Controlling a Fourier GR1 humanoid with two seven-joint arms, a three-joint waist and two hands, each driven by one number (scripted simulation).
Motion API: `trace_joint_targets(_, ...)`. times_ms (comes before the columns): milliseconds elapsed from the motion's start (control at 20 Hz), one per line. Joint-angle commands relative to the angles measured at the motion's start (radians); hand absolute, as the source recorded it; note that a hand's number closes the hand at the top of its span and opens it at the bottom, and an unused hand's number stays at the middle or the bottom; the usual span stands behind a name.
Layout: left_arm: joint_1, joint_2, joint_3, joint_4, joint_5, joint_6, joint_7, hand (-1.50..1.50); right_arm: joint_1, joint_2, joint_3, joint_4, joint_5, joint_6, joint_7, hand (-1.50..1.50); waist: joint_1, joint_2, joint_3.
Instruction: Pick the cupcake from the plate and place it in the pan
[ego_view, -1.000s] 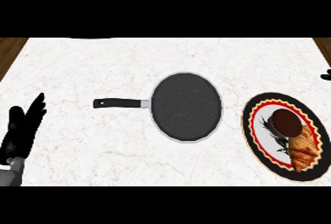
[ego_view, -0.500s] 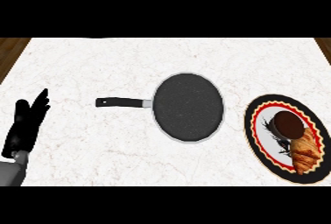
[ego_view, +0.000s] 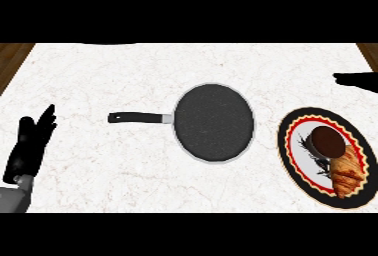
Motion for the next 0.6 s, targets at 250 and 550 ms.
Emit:
trace_joint_targets(250, -0.005, -0.023, 0.043, 0.021, -0.034, -0.019, 0.019, 0.0, 0.103, 0.056, 0.085, -0.076, 0.247, -0.039, 0.011, -1.5, -0.019, -0.002, 0.0)
trace_joint_targets(550, 0.017, -0.045, 0.075, -0.001, -0.073, -0.053, -0.008, 0.0, 0.109, 0.145, 0.063, 0.021, 0.391, -0.095, -0.032, -1.5, -0.012, -0.001, 0.0)
